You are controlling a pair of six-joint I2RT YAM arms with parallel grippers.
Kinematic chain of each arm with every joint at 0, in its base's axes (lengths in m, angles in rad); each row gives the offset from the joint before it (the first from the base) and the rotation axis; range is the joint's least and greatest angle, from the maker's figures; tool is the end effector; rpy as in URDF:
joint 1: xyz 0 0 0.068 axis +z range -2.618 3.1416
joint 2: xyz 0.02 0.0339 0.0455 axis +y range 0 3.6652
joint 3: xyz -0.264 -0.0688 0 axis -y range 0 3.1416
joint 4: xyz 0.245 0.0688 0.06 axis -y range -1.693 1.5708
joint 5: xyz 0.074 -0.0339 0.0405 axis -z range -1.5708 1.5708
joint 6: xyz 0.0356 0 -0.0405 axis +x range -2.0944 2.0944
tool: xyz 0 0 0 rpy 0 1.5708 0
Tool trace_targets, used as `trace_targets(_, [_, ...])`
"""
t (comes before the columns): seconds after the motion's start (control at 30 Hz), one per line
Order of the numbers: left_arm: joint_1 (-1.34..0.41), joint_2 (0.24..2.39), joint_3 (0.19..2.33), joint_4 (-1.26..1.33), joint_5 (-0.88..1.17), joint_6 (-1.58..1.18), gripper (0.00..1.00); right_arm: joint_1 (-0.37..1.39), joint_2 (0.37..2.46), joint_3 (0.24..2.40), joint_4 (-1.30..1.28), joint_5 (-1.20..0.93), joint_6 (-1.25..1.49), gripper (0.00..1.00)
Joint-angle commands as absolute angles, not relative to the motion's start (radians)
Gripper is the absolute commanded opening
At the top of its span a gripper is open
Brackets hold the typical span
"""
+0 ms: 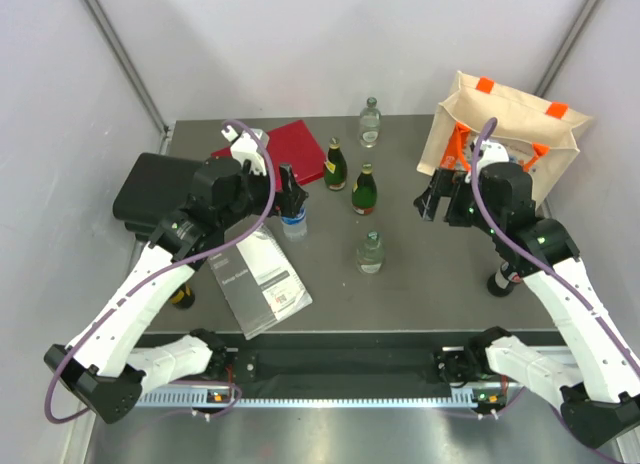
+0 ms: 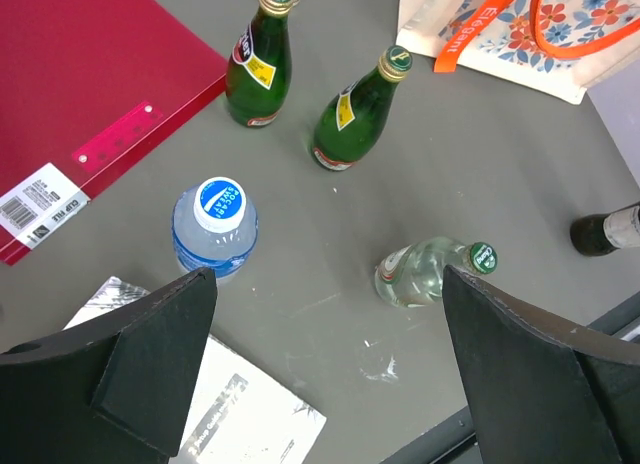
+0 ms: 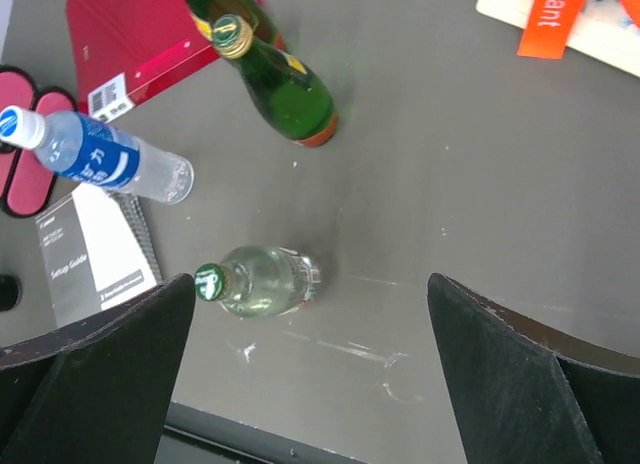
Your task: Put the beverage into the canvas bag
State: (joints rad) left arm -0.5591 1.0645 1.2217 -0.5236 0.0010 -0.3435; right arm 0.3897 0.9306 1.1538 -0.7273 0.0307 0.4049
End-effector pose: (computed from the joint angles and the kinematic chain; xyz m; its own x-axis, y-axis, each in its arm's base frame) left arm 0.1923 -0.1204 0.4027 -0.4649 -0.1064 -0.8790 0.3979 0.8617 -0.3148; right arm 0.1705 0.0689 0.3850 -0.5505 0.1996 -0.8106 -0.1502 0.9315 0.3313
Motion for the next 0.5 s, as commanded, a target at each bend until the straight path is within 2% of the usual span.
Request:
trace_targets(0.0, [-0.56,1.045,1.207,-0.468,-0.012,-0.322,0.99,0.383,0.927,1.212,-0.749,0.089,0.434,1.0])
trace_targets(0.17, [-0.558,1.023,1.164,-0.456,-0.031,-0.305,0.99,0.382,0.931,1.282,-0.796,0.155,0.445,1.0])
trace_targets(0.27, [-0.56,1.002,1.121,-0.436,-0.041,-0.296,0.99,0.382,0.939,1.339,-0.837,0.263,0.462,1.0])
trace_targets(0.47, [-0.56,0.979,1.034,-0.403,-0.051,-0.291,0.98,0.382,0.968,1.445,-1.02,0.666,0.531,0.98])
